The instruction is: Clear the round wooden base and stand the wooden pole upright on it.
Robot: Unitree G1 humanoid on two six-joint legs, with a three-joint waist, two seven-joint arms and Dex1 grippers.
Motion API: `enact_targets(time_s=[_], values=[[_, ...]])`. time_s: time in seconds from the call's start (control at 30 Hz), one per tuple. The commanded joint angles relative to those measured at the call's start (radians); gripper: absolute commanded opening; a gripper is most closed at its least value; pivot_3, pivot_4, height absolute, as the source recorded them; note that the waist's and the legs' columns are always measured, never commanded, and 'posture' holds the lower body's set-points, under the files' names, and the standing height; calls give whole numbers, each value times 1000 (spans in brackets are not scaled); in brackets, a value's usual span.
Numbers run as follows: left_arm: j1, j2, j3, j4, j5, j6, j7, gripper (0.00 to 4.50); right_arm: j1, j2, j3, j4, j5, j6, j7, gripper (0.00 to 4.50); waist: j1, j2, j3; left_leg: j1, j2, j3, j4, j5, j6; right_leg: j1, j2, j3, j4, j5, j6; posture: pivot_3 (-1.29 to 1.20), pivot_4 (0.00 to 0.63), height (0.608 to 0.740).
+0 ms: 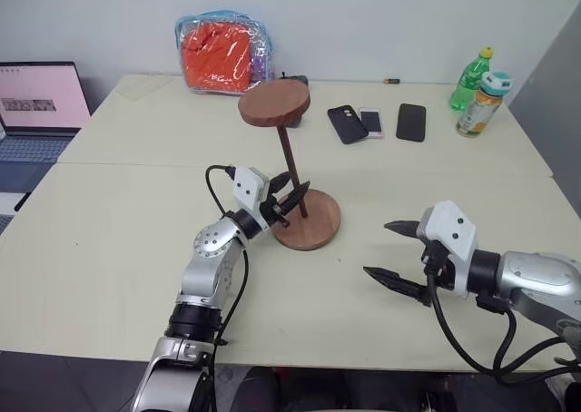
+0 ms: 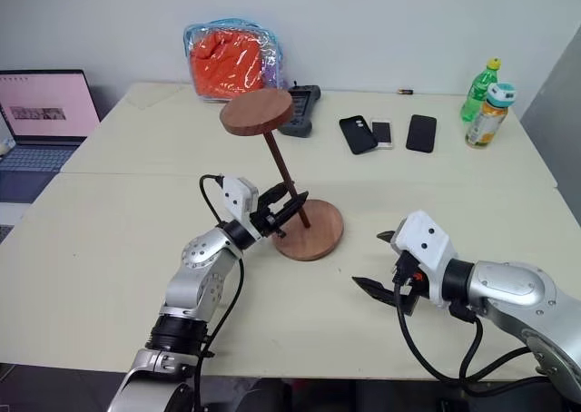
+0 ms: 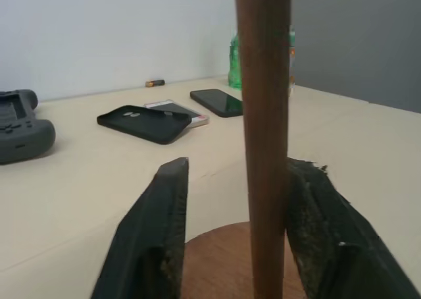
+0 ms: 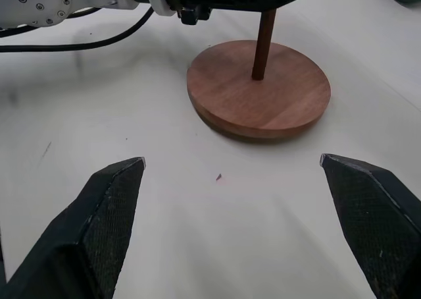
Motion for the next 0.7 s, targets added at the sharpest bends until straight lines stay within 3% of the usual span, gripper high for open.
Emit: enact_targets(time_s=[0.03, 0.33, 0.7], values=[[-6, 6, -4, -63, 1, -9, -15, 2895, -8, 0, -6, -19, -2, -22, 11, 4500, 3, 0, 0, 0, 0, 0, 0, 0, 0, 0, 0, 0, 0, 0, 0, 0, 150, 740], [20, 55, -24, -140, -27, 46, -109, 2895, -12, 1, 0, -14, -7, -27, 20, 4500, 8, 0, 0, 0, 0, 0, 0, 0, 0, 0, -2, 0, -1, 0, 0, 0, 150, 740], [2, 356, 11, -259, -85, 320, -296, 2895, 0, -16, -48, 50, -49, -80, 71, 4500, 6, 0, 2, 0, 0, 0, -1, 0, 0, 0, 0, 0, -1, 0, 0, 0, 150, 740]])
